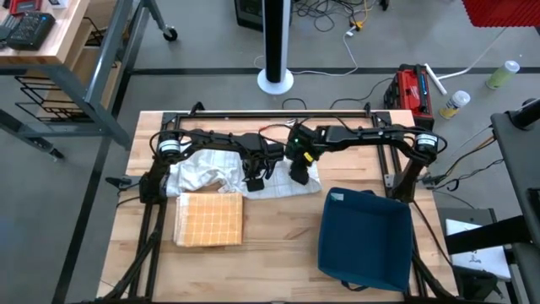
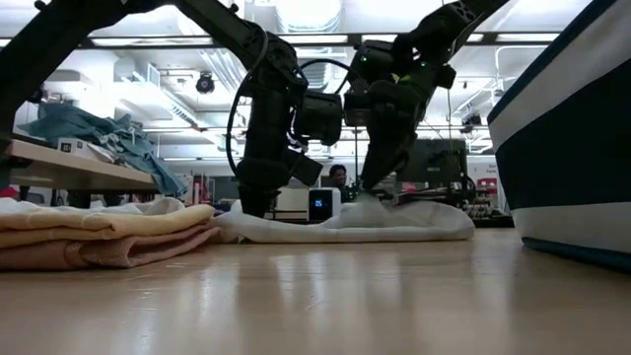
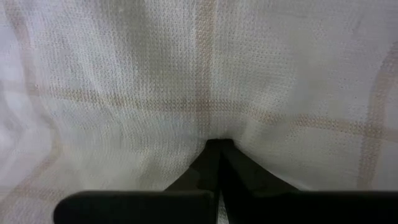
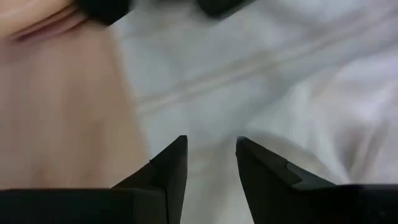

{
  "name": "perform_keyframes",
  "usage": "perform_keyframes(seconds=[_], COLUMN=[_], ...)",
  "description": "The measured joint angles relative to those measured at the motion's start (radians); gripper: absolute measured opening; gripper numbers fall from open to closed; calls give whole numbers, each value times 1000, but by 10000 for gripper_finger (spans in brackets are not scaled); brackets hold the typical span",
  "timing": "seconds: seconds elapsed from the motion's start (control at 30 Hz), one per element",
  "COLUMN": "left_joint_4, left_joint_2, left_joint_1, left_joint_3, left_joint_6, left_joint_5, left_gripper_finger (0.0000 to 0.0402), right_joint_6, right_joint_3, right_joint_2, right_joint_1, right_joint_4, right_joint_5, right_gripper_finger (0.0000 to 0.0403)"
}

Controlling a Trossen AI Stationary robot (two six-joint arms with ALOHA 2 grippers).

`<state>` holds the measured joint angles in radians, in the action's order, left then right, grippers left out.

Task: Fold towel
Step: Fold the white towel

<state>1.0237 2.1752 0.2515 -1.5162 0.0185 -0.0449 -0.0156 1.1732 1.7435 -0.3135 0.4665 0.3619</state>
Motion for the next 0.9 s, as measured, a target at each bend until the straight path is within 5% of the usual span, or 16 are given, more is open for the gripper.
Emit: perform_keyframes(seconds=[0.2,0.4,0.57,0.9], left_joint_4=[-10,-17,6,-20], left_joint_2=[0,0,-2,-14], left_joint_1=[-2,-2,-3,-9], left_joint_3=[-3,-4,-5,7], left_joint_6=[-1,-1,26,278], left_joint_5=[-20,-28,-28,-21], left_gripper_finger=[0,0,0,0], right_joint_6=[1,-49,-14,-115], right_joint_3=[-6,-18,-118,-390], right_joint_2=[-9,-63,-163,-217], right_joint_1=[12,-8,-42,-7], right_joint_4=[55,126,109,-333], right_joint_5=[35,-232,-275,-235], right_gripper_finger=[117,106,108,123])
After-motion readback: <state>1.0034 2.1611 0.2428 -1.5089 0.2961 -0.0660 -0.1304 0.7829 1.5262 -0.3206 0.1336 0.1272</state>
